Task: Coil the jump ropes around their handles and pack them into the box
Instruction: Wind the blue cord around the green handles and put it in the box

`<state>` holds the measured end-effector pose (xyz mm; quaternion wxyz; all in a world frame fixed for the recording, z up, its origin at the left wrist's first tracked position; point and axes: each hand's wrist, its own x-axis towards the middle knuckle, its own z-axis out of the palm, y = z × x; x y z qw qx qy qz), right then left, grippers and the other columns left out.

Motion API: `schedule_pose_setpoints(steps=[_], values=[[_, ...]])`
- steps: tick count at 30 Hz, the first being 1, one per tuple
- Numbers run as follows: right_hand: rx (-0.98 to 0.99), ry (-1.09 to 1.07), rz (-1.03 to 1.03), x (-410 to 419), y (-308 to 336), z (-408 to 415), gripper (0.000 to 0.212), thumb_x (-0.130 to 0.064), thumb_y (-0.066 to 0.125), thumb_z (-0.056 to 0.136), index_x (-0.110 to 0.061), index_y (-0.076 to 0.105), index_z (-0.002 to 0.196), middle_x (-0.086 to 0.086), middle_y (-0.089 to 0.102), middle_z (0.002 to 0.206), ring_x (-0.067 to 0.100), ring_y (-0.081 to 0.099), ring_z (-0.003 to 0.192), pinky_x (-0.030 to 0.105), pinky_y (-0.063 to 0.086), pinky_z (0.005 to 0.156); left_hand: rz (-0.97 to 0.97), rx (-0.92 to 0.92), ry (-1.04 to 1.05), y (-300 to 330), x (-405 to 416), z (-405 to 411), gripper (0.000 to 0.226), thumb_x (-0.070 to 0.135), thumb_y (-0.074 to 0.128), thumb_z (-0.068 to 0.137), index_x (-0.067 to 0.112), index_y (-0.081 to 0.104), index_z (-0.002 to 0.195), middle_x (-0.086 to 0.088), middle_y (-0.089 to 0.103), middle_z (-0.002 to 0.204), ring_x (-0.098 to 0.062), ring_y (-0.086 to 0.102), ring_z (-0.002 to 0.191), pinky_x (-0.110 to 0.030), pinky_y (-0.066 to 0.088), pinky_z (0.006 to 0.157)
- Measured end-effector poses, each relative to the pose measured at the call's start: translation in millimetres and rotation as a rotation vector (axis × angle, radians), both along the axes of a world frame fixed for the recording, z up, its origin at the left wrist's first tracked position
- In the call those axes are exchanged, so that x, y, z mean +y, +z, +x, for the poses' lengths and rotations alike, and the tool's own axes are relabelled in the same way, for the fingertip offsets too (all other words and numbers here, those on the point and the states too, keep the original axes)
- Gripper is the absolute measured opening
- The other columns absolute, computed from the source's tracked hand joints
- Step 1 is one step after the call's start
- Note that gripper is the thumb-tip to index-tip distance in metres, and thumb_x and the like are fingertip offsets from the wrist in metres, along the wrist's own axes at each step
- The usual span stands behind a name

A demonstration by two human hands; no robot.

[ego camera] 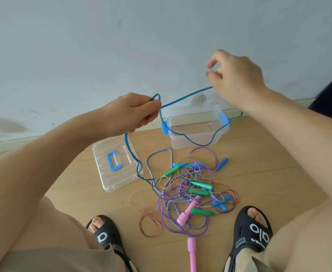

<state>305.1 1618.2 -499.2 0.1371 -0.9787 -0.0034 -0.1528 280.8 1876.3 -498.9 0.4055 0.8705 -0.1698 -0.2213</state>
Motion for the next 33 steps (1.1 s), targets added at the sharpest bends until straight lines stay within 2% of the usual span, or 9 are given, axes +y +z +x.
schedule_pose_setpoints(steps=[3,5,8,12,14,18,23,30,33], values=[[0.170,-0.011,-0.018,-4.1,-8.3,-1.8,0.028,-0.027,0.048,0.098,-0.018,0.060,0.122,0.008,0.068,0.120,0.031,0.060,0.111,0.036,0.045,0.089,-0.003,-0.041,-0.001,0.1,-3.4,-1.4,0.042,0.039,0.043,0.103,0.016,0.049,0.069,0.010,0.033,0.055,-0.014,0.027,0.052,-0.026,0.028,0.051],[0.279,0.226,0.353,23.2,-8.1,-16.7,0.032,-0.027,0.045,0.103,-0.022,0.056,0.133,0.000,0.062,0.128,0.017,0.059,0.116,0.027,0.042,0.093,-0.018,-0.054,-0.021,-0.5,-8.6,-2.3,0.042,0.037,0.042,0.103,0.017,0.049,0.067,0.011,0.034,0.055,-0.014,0.028,0.053,-0.026,0.029,0.052],[0.352,0.404,0.833,62.1,-1.9,-37.3,0.032,-0.033,0.037,0.106,-0.020,0.060,0.124,0.000,0.070,0.110,0.011,0.062,0.107,0.025,0.043,0.095,-0.021,-0.072,-0.069,-0.5,-16.9,-4.1,0.044,0.035,0.042,0.104,0.019,0.047,0.063,0.012,0.036,0.053,-0.011,0.031,0.050,-0.022,0.030,0.051],[0.231,0.445,0.470,65.1,-7.1,-44.2,0.037,-0.044,0.038,0.104,-0.011,0.054,0.098,0.001,0.058,0.065,0.008,0.048,0.055,0.022,0.039,0.056,0.064,-0.142,-0.126,-0.1,-26.2,-11.9,0.041,0.030,0.047,0.100,0.018,0.048,0.061,0.012,0.043,0.052,-0.007,0.038,0.051,-0.019,0.034,0.056],[0.278,0.449,0.393,58.3,-9.6,-43.1,0.035,-0.047,0.039,0.104,-0.017,0.054,0.093,0.001,0.062,0.064,0.007,0.048,0.052,0.023,0.037,0.054,0.082,-0.180,-0.119,0.2,-23.9,-10.5,0.042,0.031,0.047,0.100,0.015,0.047,0.062,0.009,0.042,0.055,-0.011,0.037,0.054,-0.025,0.035,0.058],[0.396,0.467,0.594,57.0,-6.2,-43.9,0.035,-0.049,0.036,0.104,-0.022,0.058,0.100,-0.001,0.072,0.093,-0.002,0.058,0.068,0.013,0.040,0.064,-0.060,-0.112,-0.036,2.9,-9.8,-1.3,0.043,0.034,0.046,0.104,0.015,0.045,0.065,0.009,0.035,0.054,-0.013,0.028,0.050,-0.025,0.028,0.050],[0.364,0.412,0.705,57.5,-6.7,-42.7,0.025,-0.034,0.056,0.099,-0.010,0.063,0.097,-0.009,0.048,0.049,0.006,0.036,0.044,0.015,0.031,0.045,0.016,-0.130,-0.075,0.4,-5.6,0.4,0.044,0.039,0.044,0.104,0.013,0.051,0.069,0.011,0.036,0.054,-0.013,0.030,0.052,-0.024,0.030,0.051],[0.234,0.204,0.936,-0.9,7.2,-10.8,0.014,-0.017,0.069,0.089,-0.012,0.066,0.103,-0.002,0.049,0.062,0.011,0.042,0.050,0.023,0.038,0.052,0.121,0.040,-0.008,-2.6,10.7,4.8,0.046,0.041,0.042,0.104,0.013,0.048,0.068,0.006,0.031,0.054,-0.014,0.026,0.048,-0.022,0.030,0.047],[0.267,0.062,0.400,-30.4,-6.1,2.8,0.012,-0.028,0.066,0.091,-0.017,0.065,0.096,0.000,0.058,0.065,0.018,0.051,0.057,0.027,0.035,0.055,0.106,0.014,0.016,-2.2,12.6,4.5,0.045,0.040,0.043,0.103,0.015,0.046,0.066,0.005,0.031,0.056,-0.016,0.025,0.052,-0.023,0.029,0.048]])
